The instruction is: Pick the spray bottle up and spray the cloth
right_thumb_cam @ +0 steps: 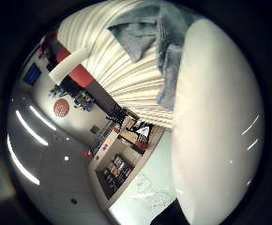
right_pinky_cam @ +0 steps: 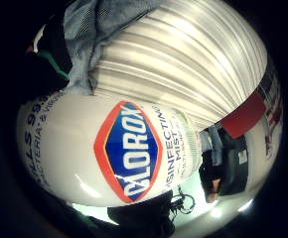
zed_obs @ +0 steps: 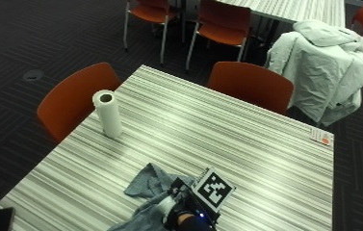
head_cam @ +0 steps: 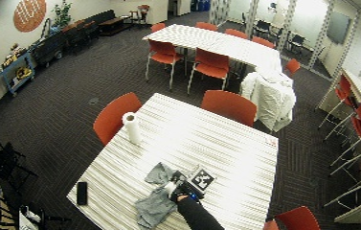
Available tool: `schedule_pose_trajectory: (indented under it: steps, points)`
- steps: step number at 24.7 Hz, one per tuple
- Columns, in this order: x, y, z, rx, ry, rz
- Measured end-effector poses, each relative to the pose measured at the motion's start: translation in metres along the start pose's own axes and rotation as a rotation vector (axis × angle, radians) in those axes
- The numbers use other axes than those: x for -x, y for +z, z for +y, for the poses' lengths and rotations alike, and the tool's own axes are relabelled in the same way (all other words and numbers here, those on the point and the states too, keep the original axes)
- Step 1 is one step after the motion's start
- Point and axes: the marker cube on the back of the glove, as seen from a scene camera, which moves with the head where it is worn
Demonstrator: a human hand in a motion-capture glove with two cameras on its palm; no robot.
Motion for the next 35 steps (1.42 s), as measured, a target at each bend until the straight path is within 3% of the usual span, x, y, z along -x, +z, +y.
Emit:
schedule_pose_trajectory:
  steps: [10, 20, 28, 35]
  points:
    - [-0.010, -0.002, -0.005, 0.004, 0.085, 0.004]
    - [0.025, -0.017, 0.019, -0.045, -0.192, -0.135]
    - [0.039, -0.032, 0.042, -0.188, -0.422, -0.275]
    - [0.032, -0.038, 0.054, -0.356, -0.725, -0.549]
